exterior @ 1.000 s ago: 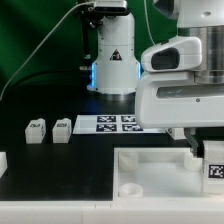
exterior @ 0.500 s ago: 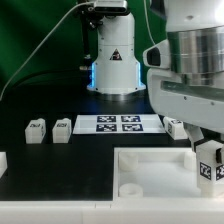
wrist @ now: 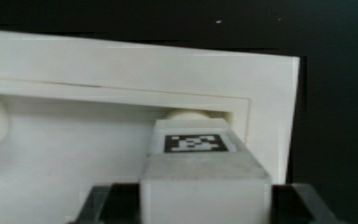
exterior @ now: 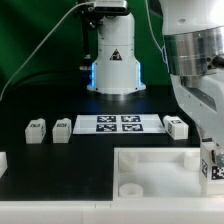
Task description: Assemble one leg
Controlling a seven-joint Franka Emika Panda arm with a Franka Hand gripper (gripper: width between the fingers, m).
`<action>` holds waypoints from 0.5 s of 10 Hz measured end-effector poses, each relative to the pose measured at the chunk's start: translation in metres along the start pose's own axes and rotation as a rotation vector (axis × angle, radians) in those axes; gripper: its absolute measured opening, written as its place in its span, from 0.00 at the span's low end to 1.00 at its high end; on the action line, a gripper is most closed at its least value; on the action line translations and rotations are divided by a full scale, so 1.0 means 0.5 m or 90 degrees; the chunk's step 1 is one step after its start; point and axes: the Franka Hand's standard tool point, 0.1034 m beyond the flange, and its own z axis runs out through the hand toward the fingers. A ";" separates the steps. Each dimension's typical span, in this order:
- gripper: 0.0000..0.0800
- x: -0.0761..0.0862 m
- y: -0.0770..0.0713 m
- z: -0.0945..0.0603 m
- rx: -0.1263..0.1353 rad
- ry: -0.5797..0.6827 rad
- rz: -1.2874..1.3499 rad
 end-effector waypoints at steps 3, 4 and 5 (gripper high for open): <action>0.67 0.001 0.000 0.002 0.000 0.005 -0.081; 0.77 0.002 0.001 0.007 -0.005 0.013 -0.250; 0.80 -0.005 0.003 0.011 -0.009 0.013 -0.366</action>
Offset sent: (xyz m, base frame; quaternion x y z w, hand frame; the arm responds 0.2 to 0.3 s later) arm 0.0054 -0.0010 -0.0071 0.0240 0.0216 -0.4820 0.8756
